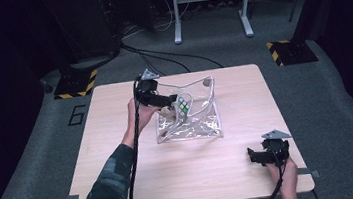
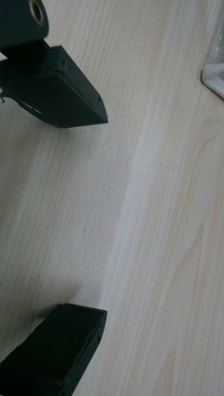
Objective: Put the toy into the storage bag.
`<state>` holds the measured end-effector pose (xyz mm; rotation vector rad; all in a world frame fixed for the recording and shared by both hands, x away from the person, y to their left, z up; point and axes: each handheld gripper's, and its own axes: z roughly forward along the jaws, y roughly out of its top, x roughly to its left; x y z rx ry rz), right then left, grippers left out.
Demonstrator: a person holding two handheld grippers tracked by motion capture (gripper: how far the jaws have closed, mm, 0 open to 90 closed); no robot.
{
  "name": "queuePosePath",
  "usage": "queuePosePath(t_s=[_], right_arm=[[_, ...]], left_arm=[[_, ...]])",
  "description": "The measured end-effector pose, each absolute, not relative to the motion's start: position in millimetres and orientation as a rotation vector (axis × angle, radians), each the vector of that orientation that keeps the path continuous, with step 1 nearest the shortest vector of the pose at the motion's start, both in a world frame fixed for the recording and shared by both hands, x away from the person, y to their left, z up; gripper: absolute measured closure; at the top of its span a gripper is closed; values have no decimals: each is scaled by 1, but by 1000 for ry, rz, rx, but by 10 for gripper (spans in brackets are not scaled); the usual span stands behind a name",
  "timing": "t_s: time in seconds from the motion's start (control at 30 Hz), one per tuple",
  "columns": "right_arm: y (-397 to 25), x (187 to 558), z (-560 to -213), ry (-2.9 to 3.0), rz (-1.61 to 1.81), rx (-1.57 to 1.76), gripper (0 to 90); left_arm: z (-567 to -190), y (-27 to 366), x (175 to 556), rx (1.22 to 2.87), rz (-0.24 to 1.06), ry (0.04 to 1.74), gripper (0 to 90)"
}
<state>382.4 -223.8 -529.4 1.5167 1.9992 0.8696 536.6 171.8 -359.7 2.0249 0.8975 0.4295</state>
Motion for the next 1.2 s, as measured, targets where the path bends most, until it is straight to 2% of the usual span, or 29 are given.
queuePosePath(t_s=[0.3,0.53,0.87,1.2], right_arm=[[-224,382,-529,1998,870,1519,56],[-224,382,-529,1997,870,1521,56],[-224,382,-529,1996,870,1521,55],[-224,382,-529,1996,870,1521,55]], left_arm=[[-349,175,513,2028,440,840,35],[-347,188,491,2036,497,810,42],[-369,208,471,2045,545,836,48],[-391,229,458,2050,541,881,54]])
